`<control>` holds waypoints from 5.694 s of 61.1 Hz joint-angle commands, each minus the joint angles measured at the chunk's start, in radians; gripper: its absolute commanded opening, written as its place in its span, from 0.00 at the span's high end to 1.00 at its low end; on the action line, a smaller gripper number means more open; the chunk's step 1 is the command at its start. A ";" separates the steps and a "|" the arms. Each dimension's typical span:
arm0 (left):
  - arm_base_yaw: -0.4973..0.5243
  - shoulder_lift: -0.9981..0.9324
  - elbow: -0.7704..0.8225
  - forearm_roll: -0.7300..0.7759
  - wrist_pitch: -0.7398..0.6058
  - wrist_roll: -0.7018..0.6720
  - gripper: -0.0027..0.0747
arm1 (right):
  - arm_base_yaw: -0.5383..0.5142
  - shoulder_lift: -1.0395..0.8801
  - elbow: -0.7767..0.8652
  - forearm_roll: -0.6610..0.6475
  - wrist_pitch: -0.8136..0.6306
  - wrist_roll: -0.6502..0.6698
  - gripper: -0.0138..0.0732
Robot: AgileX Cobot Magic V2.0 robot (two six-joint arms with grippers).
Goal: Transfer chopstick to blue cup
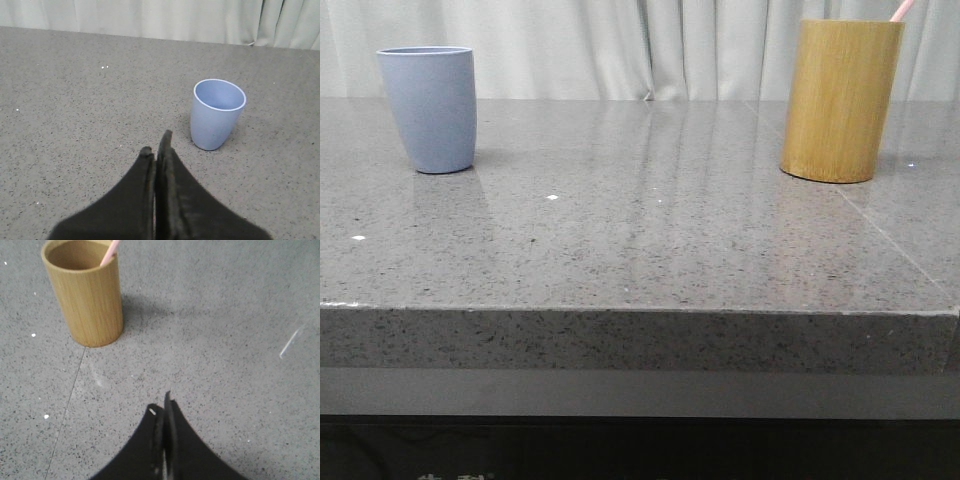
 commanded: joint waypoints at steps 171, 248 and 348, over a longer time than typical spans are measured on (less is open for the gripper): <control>-0.451 1.319 -1.398 0.109 0.514 0.025 0.99 | 0.002 0.013 -0.039 0.033 -0.012 -0.041 0.13; -0.549 1.452 -1.485 0.055 0.567 0.033 0.51 | -0.003 0.013 -0.041 0.032 -0.016 -0.041 0.13; -0.549 0.723 -1.077 0.024 0.575 0.033 0.51 | -0.213 0.856 -0.720 0.892 0.117 -0.513 0.76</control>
